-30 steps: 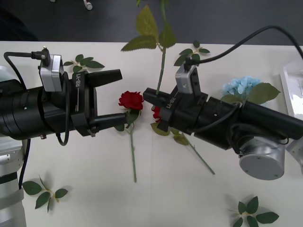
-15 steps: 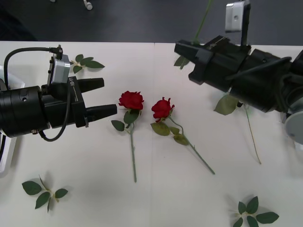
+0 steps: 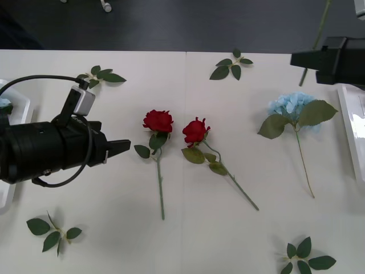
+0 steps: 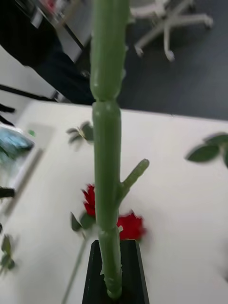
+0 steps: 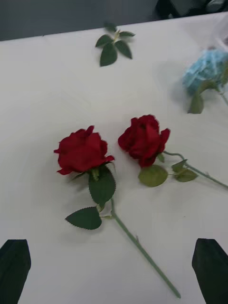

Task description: Put the red flowers into the right box and the blue flowers into the left box

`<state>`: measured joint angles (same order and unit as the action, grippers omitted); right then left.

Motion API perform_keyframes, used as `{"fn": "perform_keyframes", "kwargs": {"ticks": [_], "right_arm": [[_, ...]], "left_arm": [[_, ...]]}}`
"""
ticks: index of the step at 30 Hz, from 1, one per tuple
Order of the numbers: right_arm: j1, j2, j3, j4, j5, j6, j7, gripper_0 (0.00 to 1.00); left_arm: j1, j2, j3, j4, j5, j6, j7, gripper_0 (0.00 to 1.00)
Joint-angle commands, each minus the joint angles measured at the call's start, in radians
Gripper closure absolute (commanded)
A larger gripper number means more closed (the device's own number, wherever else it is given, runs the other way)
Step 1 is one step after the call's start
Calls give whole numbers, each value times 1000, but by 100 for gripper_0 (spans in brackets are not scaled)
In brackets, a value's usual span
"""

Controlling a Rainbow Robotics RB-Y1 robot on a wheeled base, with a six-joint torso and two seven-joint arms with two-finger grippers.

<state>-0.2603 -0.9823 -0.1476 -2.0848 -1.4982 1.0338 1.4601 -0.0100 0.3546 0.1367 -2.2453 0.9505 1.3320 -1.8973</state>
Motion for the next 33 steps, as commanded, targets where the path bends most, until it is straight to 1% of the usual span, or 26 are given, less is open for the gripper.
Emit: {"fn": "perform_keyframes", "kwargs": {"ticks": [1, 4, 6, 8, 11, 16, 19, 22, 24, 31, 33], "right_arm": [[-24, -110, -49, 95, -16, 155, -58, 100], [-24, -174, -63, 207, -4, 288, -49, 100], [-24, -199, -63, 256, 19, 338, -44, 100], [-24, -225, -61, 302, 84, 394, -37, 100], [-13, -245, -63, 335, 159, 431, -34, 100], [46, -268, -63, 382, 291, 431, -37, 100], [81, -268, -61, 391, 391, 428, -32, 100], [139, -268, -61, 394, 492, 400, -30, 100], [170, -262, -58, 407, 530, 380, -32, 100], [225, -236, -55, 451, 650, 362, -30, 100], [228, -203, -55, 466, 705, 336, -30, 100]], "left_arm": [[-15, -6, -91, -37, -139, 0, 210, 0], [-34, -19, -181, -33, -305, 1, 340, 0], [-51, -20, -226, -28, -375, 6, 399, 0], [-82, -28, -273, -4, -450, 35, 486, 0], [-133, -43, -305, 44, -503, 87, 570, 0], [-232, -75, -356, 161, -585, 142, 704, 0], [-278, -91, -376, 236, -605, 144, 761, 0], [-332, -111, -394, 323, -630, 144, 819, 0], [-363, -117, -410, 378, -644, 144, 840, 0], [-438, -138, -431, 533, -667, 144, 848, 0], [-455, -143, -433, 575, -667, 142, 848, 0]]}}
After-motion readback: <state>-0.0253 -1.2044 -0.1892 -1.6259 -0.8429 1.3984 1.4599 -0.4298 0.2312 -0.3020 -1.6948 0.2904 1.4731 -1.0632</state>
